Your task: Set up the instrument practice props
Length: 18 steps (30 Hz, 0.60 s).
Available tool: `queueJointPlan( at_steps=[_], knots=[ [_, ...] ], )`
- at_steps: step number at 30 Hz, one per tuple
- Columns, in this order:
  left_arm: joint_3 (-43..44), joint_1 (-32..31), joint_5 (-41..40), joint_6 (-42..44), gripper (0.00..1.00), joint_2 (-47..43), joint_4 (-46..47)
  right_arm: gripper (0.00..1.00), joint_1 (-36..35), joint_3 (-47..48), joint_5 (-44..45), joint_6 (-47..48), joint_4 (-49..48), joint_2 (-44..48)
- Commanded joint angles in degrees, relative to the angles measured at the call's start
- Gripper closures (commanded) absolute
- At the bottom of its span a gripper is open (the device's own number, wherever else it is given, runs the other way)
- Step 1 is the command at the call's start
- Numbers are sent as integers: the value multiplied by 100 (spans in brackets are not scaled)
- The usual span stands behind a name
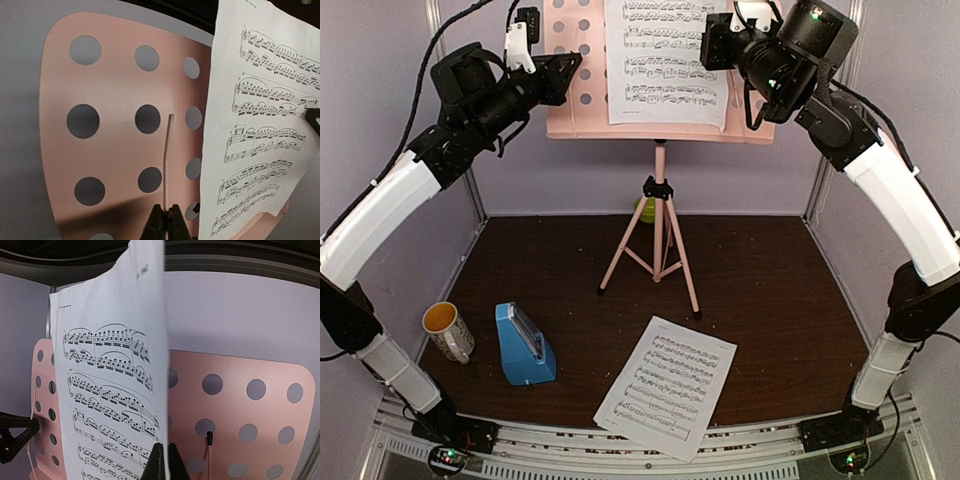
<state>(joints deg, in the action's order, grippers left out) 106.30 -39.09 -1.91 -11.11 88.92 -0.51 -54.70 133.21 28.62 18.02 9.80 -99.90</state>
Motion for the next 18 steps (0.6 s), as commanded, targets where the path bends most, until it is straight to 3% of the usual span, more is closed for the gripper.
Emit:
queueJointPlan(
  at_steps=[1,18],
  knots=[
    [-149,-28,169,223,100,-219,715,100,-86,249,10,140,-246,-205],
    [-374,-31,455,289,100,-315,1060,100,-461,702,-203,-142,-840,-786]
  ],
)
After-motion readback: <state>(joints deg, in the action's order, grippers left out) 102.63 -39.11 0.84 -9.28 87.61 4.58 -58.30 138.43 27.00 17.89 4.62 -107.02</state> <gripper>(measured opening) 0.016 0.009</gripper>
